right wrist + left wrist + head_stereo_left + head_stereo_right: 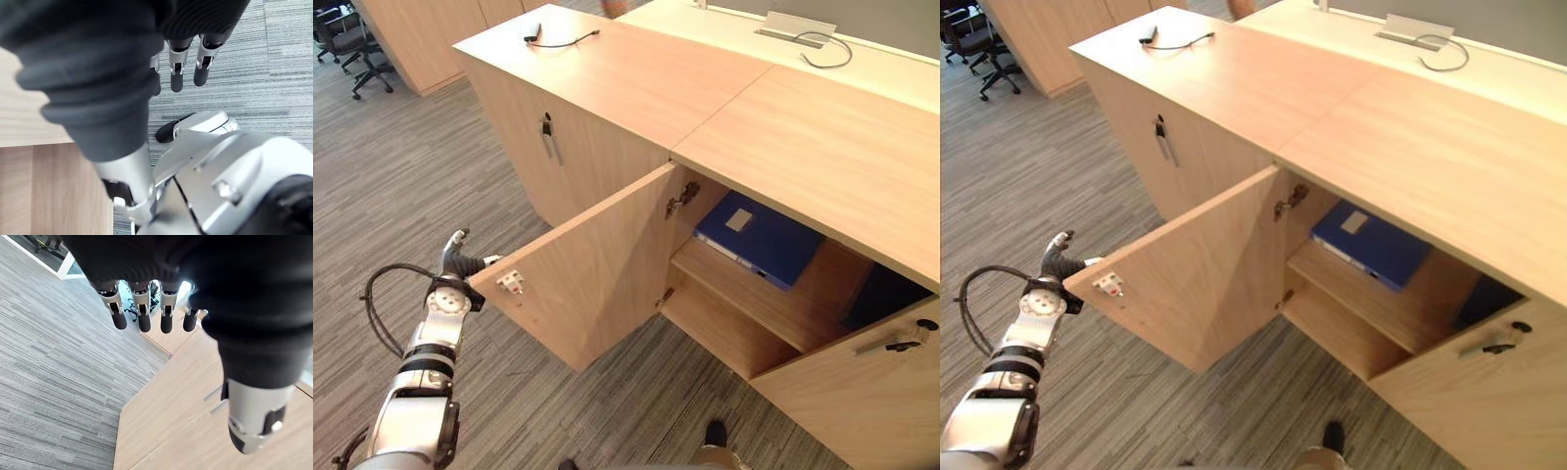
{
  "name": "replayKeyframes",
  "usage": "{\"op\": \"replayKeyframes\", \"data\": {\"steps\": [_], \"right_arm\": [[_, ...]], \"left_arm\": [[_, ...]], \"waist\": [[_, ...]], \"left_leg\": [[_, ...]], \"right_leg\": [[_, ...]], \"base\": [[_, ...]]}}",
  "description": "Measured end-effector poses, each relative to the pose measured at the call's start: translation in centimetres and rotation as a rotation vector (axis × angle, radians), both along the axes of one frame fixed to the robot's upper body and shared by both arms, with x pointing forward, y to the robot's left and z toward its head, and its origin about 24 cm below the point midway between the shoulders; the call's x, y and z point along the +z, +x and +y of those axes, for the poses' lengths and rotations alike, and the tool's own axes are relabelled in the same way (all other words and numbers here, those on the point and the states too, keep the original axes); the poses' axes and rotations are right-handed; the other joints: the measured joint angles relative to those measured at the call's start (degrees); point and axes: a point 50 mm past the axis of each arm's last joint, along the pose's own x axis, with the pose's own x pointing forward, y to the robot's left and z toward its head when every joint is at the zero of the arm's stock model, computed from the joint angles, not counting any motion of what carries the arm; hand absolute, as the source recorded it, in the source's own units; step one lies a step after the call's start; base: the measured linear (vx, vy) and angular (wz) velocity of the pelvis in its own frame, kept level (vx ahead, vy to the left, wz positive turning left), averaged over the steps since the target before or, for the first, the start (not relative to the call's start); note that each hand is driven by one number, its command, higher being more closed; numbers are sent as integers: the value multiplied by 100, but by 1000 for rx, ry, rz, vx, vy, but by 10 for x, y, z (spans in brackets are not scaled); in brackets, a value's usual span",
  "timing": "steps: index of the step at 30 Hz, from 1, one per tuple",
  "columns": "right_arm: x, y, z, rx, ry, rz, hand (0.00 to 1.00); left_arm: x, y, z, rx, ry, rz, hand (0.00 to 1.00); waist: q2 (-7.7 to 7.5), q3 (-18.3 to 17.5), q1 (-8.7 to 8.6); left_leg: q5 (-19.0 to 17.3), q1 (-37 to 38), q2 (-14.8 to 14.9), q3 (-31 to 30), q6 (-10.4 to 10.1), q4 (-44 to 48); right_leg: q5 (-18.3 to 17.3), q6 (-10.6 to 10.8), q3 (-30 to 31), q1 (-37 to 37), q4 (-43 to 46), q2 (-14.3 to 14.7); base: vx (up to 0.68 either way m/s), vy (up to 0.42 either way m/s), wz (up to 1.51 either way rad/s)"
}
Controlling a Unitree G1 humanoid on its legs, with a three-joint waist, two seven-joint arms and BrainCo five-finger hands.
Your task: Walk over to the cabinet, pick up the folder, carry it to the office cabinet, place the folder inside the office cabinet, then close the office cabinet door
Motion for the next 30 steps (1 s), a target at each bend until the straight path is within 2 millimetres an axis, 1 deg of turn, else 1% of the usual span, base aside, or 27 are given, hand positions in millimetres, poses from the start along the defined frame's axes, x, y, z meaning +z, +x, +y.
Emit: {"op": "replayKeyframes", "data": {"steps": [1, 3, 6, 8, 9, 10, 11, 12, 13, 14, 15, 16, 17, 18, 19, 20, 21, 22, 23, 24, 25, 26, 27, 28, 29, 30], "right_arm": [[0, -1, 0, -2, 2, 1, 0], [-1, -3, 2, -35, 10, 1, 0], [-2, -4, 5, -49, 17, 1, 0], [-2, -4, 8, -57, 24, 1, 0], [-2, -4, 9, -56, 25, 1, 0], [-3, -5, 9, -61, 27, 3, 0], [-3, -5, 9, -68, 28, 2, 0], [-3, -5, 9, -70, 29, 2, 0], [-2, -5, 8, -71, 28, 3, 0], [-2, -3, 6, -75, 23, 0, 0], [-2, -3, 5, -82, 22, -4, 0], [-1, -2, 2, -101, 16, -10, 0], [0, -3, -4, -128, 3, -15, 0], [1, -3, -7, -131, -4, -14, 0], [2, -2, -9, -143, -12, -19, 0], [2, -2, -10, -174, -16, -31, 0], [1, -2, -7, -196, -7, -32, 0], [1, -2, -3, -198, 1, -30, 0], [0, 0, 2, -211, 12, -40, 0], [-1, 2, 8, -200, 22, -50, 0], [-1, 3, 10, -186, 26, -53, 0], [-1, 10, 12, -154, 29, -70, 0], [-1, 10, 13, -152, 37, -67, 0], [-2, 5, 15, -154, 42, -54, 0], [-4, -4, 19, -162, 54, -28, 0], [-5, -9, 22, -166, 65, -9, 0]], "left_arm": [[-3, -1, -2, -9, 3, 12, 0], [-20, -8, -10, -53, 22, 79, 0], [-37, -15, -23, -119, 30, 142, 0], [-50, -17, -48, -203, -1, 171, 0], [-53, -19, -53, -217, -6, 174, 0], [-58, -19, -67, -257, -18, 180, 0], [-63, -19, -86, -308, -42, 184, 0], [-66, -19, -97, -336, -58, 186, 0], [-71, -20, -114, -380, -83, 194, 0], [-77, -23, -138, -437, -118, 203, 0], [-78, -23, -142, -444, -130, 201, 0], [-79, -24, -148, -464, -137, 205, 0], [-82, -26, -161, -507, -142, 216, 0], [-84, -28, -166, -519, -149, 220, 0], [-86, -30, -173, -538, -153, 226, 0], [-90, -34, -179, -555, -160, 241, 0], [-94, -39, -184, -562, -173, 255, 0], [-97, -43, -185, -565, -178, 265, 0], [-102, -49, -185, -566, -181, 281, 0], [-106, -52, -183, -559, -183, 293, 0], [-107, -54, -182, -553, -187, 298, 0], [-108, -60, -175, -520, -217, 287, 0], [-112, -66, -170, -473, -266, 286, 0], [-114, -70, -169, -454, -289, 286, 0], [-118, -78, -165, -436, -303, 300, 0], [-123, -84, -162, -422, -314, 319, 0]], "waist": [[-8, 4, 2], [-30, -5, -1], [-47, -5, -4], [-101, -24, -8], [-116, -33, -12], [-135, -46, -27], [-148, -54, -61], [-154, -51, -68], [-155, -50, -76], [-155, -49, -126], [-156, -48, -150], [-158, -32, -198], [-182, 14, -242], [-210, 44, -246], [-238, 102, -273], [-318, 195, -286], [-360, 293, -279], [-358, 313, -273], [-384, 331, -268], [-475, 416, -311], [-486, 460, -339], [-331, 541, -226], [-237, 667, -206], [-245, 672, -192], [-220, 697, -185], [-230, 693, -156]], "left_leg": [[-29, -5, 8, 6, 0, 48], [-148, -9, 46, 52, -23, 220], [-244, -21, 63, 106, -36, 346], [-328, -21, 86, 186, -53, 444], [-354, -24, 94, 213, -51, 477], [-414, -58, 112, 226, -62, 575], [-472, -107, 123, 227, -58, 662], [-504, -119, 128, 224, -50, 711], [-551, -137, 137, 215, -47, 790], [-634, -176, 127, 198, -21, 892], [-669, -201, 107, 179, -14, 936], [-705, -207, 36, 90, 11, 953], [-825, -168, -171, -258, 62, 956], [-887, -128, -268, -415, 78, 946], [-940, -27, -418, -401, 118, 962], [-1077, 17, -559, -345, 227, 1126], [-1293, -24, -593, -239, 309, 1461], [-1426, -96, -590, -164, 377, 1679], [-1725, -280, -581, -10, 507, 2118], [-1930, -348, -695, 156, 731, 2378], [-1991, -349, -743, 246, 845, 2424], [-2089, -300, -613, 717, 1083, 2352], [-2090, -221, -459, 1188, 1087, 2379], [-2091, -195, -435, 1345, 1092, 2354], [-2089, -198, -397, 1601, 1107, 2334], [-2068, -177, -391, 1831, 1097, 2281]], "right_leg": [[0, 0, 4, 6, 0, -1], [0, 0, 42, 31, -3, 6], [1, 0, 99, 27, -4, 4], [2, -1, 169, -3, -4, 11], [3, -2, 191, -9, -3, 14], [10, -9, 200, -1, -1, 13], [15, -15, 199, -17, 1, 4], [15, -15, 198, -16, 4, -2], [15, -15, 196, -19, 26, -14], [15, -15, 173, -65, 129, -60], [14, -16, 166, -103, 195, -95], [13, -17, 164, -135, 296, -177], [10, -22, 185, -204, 532, -378], [9, -23, 204, -248, 641, -462], [11, -27, 255, -263, 778, -622], [79, -110, 390, -282, 875, -777], [227, -265, 554, -329, 895, -824], [316, -360, 638, -399, 891, -825], [550, -488, 634, -628, 868, -849], [898, -694, 466, -815, 826, -935], [1282, -912, 313, -854, 614, -912], [2015, -1309, 121, -933, 43, -585], [1050, -1469, -405, -1108, 1004, -513], [422, -1396, -574, -1187, 1630, -514], [-329, -1402, -752, -1214, 2535, -501], [-661, -1343, -917, -1113, 2890, -489]], "base": [[-25, 11, -8], [10, 10, -11], [17, 13, -11], [33, 23, -17], [43, 19, -19], [57, 21, -12], [69, 32, -9], [55, 32, -6], [53, 53, -5], [40, 54, -3], [38, 68, 2], [25, 127, 9], [24, 147, 9], [20, 218, 1], [-21, 227, -15], [-44, 240, -34], [-96, 244, -44], [-135, 233, -78], [-193, 279, -107], [-187, 230, -121], [-238, 226, -171], [-236, 206, -196], [-216, 205, -196], [-155, 216, -148], [-133, 233, -113], [-136, 226, -131]]}}
